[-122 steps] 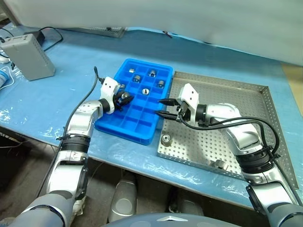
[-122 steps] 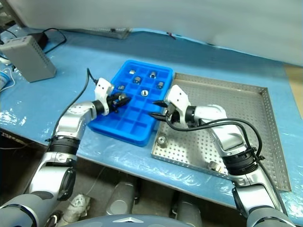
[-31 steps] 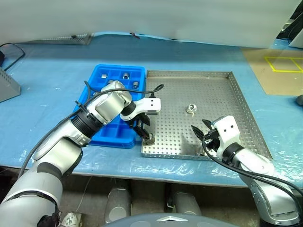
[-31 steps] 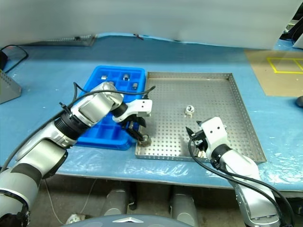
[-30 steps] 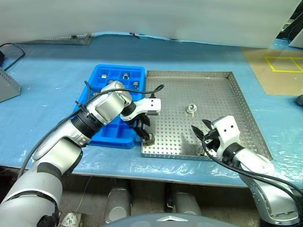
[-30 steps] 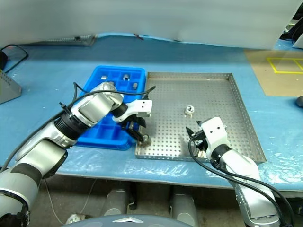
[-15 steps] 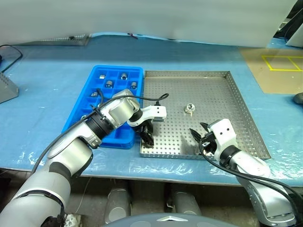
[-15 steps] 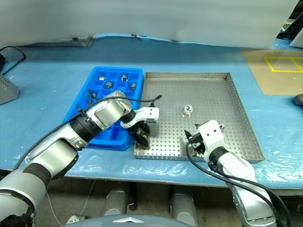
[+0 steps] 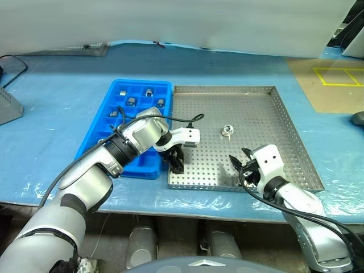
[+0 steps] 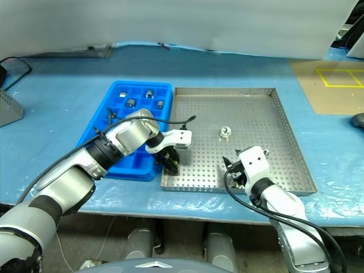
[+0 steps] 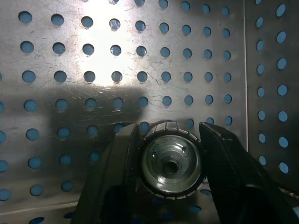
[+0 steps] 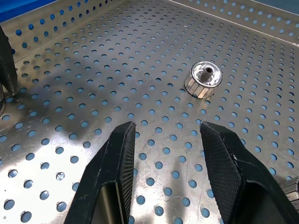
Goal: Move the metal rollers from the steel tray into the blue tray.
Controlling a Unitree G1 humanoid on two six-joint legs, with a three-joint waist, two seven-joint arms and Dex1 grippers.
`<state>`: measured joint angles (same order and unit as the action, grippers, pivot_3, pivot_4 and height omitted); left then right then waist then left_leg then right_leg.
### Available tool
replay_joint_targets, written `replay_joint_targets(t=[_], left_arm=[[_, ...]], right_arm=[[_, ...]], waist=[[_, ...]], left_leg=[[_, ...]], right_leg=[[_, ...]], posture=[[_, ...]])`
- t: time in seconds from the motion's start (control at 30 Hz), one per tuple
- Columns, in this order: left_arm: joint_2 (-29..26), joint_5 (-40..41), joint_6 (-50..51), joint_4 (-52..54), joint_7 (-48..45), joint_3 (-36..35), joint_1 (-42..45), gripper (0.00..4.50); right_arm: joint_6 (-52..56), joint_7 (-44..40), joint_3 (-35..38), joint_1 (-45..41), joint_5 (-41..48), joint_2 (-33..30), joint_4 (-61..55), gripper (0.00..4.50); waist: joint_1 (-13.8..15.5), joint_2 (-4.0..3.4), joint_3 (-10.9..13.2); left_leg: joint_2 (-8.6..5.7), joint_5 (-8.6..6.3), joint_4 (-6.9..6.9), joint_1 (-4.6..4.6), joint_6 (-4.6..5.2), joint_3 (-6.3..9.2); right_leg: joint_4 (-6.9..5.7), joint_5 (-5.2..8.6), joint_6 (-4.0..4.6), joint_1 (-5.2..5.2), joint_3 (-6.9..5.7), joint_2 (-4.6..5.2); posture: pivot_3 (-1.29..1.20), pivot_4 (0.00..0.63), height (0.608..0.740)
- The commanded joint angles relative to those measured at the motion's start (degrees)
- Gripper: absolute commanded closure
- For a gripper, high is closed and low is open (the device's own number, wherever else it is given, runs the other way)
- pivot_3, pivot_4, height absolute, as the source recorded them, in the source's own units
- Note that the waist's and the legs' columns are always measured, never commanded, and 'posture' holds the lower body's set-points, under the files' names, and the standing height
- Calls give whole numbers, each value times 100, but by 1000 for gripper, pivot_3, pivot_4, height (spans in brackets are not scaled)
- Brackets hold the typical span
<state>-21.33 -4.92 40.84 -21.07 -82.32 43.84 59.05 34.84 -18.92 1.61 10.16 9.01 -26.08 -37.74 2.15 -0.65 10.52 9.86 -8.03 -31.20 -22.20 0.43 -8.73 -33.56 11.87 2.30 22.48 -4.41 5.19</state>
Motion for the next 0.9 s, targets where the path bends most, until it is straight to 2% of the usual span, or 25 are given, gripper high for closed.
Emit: replay_joint_targets(t=[0.03,0.2,0.33,0.5,0.6,0.77,0.9], left_arm=[[-158,-207,-54,-155,-50,73,22,2667],[-131,-269,-231,-356,107,-26,69,2667],[-139,61,-448,-229,-64,-353,35,2781],[68,314,-659,-446,155,-890,177,2783],[-41,469,-849,-373,74,-1175,133,2783],[-156,912,-641,-195,132,-1852,147,2783],[-377,1570,-106,127,311,-2847,204,2783]], right_arm=[[-134,-4,95,-100,-10,16,-65,2240],[-118,-45,67,-282,-12,-23,19,2240],[-65,-175,120,-513,135,-41,63,2240],[257,-648,283,-691,691,-206,-145,2240],[696,-1058,752,-963,1665,-288,-366,2240],[996,-1589,657,-1543,2206,-774,-237,2240],[1031,-1884,134,-2315,2189,-944,164,2240]], waist=[[-1,0,0],[-1,0,0],[0,1,1],[49,1,1],[78,1,1],[118,1,2],[211,0,3]], left_leg=[[0,0,0,5,0,0],[1,1,1,13,-1,0],[0,2,0,13,-3,0],[-3,1,1,5,-1,1],[-5,-6,2,-12,9,2],[-4,-11,5,-25,19,0],[-2,-5,11,-24,9,1]], right_leg=[[0,0,0,-4,0,0],[1,1,-1,-10,0,0],[1,1,-1,-10,0,0],[2,1,-1,-8,-1,2],[16,-15,27,-4,-3,4],[27,-24,41,3,-8,8],[15,-24,44,13,-10,6]], posture=[[-186,150,740],[-164,150,740],[-146,150,740],[-117,150,740],[-89,150,740],[1,150,740],[93,150,740]])
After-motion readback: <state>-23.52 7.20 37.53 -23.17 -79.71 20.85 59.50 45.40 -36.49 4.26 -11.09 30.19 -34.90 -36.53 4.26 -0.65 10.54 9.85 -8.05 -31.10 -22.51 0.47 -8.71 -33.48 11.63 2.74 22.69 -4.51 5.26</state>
